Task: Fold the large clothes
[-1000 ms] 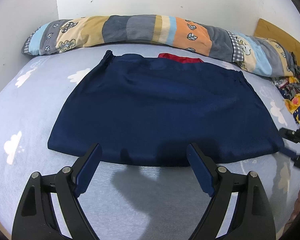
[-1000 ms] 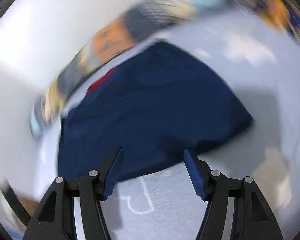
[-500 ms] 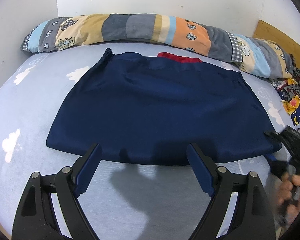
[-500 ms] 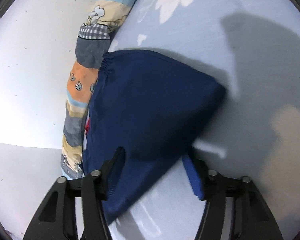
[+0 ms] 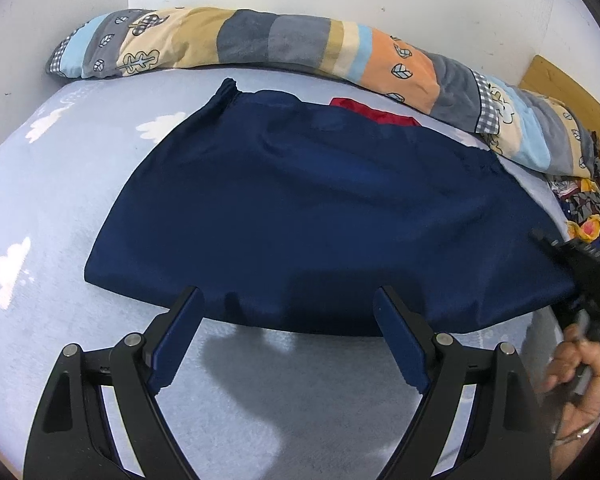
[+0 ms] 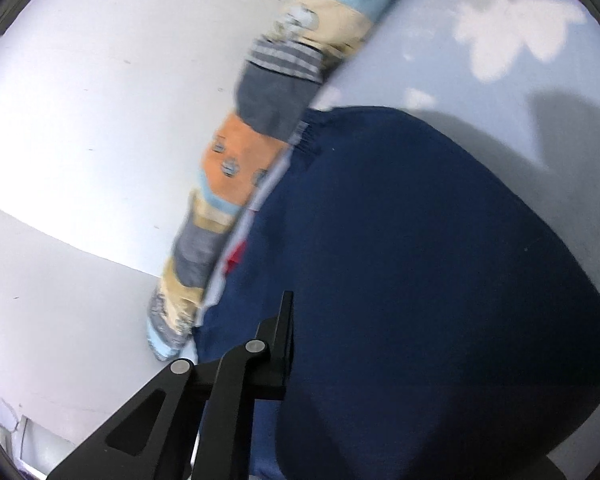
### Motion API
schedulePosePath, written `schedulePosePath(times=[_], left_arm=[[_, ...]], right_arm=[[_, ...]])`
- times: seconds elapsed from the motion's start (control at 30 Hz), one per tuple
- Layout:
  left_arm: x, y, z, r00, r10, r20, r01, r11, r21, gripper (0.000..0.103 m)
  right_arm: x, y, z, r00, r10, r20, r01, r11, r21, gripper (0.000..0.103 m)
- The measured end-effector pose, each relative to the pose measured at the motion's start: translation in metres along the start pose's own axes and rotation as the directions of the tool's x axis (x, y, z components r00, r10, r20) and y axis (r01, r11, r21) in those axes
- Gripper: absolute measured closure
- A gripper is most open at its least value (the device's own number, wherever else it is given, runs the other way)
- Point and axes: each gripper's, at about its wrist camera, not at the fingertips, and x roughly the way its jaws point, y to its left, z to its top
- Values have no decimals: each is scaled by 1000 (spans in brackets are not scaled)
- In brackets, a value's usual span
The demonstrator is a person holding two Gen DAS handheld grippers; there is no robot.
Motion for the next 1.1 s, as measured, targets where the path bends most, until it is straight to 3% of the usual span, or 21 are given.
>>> schedulePosePath(times=[0.33, 0.43, 0.5, 0.57, 0.63, 0.73, 0.77, 0.8, 0.87, 0.9, 1.0, 1.1], left_arm=[[35, -25, 12, 999, -30, 45, 26, 996, 81, 16], [61, -38, 8, 999, -40, -9, 41, 991, 126, 15], [79, -51, -3, 1000, 15, 3, -15, 976, 216, 14], [80, -54, -4, 999, 11, 31, -19, 968, 251, 14], [76, -51, 3, 1000, 8, 22, -13, 971, 239, 16], [50, -44, 12, 988, -28, 154, -2, 982, 190, 16], [50, -45, 13, 986, -28, 162, -5, 980, 201, 16], [54, -48, 12, 990, -23, 139, -9, 975, 223, 16], [78, -53, 5, 999, -39, 20, 33, 962, 270, 15], [84, -53, -1, 999, -40, 8, 36, 961, 273, 15], [78, -52, 4, 1000, -26, 8, 23, 967, 252, 15], [53, -44, 13, 996, -56, 75, 41, 981, 188, 15]], right_arm=[[-22, 35, -7, 999, 47, 14, -46, 998, -32, 90], [-23, 35, -8, 999, 34, 3, -34, 998, -51, 90], [-22, 37, -8, 999, 36, -6, -36, 997, -62, 90], [-18, 40, -10, 999, 25, -22, -27, 996, -80, 90], [-17, 42, -9, 1000, 21, -22, -23, 995, -96, 90], [-18, 43, -4, 999, 33, -18, -34, 996, -84, 90], [-17, 42, -3, 999, 38, -22, -40, 996, -74, 90], [-18, 42, -3, 999, 38, -24, -40, 997, -68, 90], [-18, 42, -4, 999, 35, -23, -37, 997, -71, 90], [-19, 42, -4, 999, 35, -24, -37, 997, -74, 90], [-17, 44, -6, 999, 28, -30, -31, 996, -88, 90], [-18, 46, -3, 999, 27, -25, -29, 995, -98, 91]])
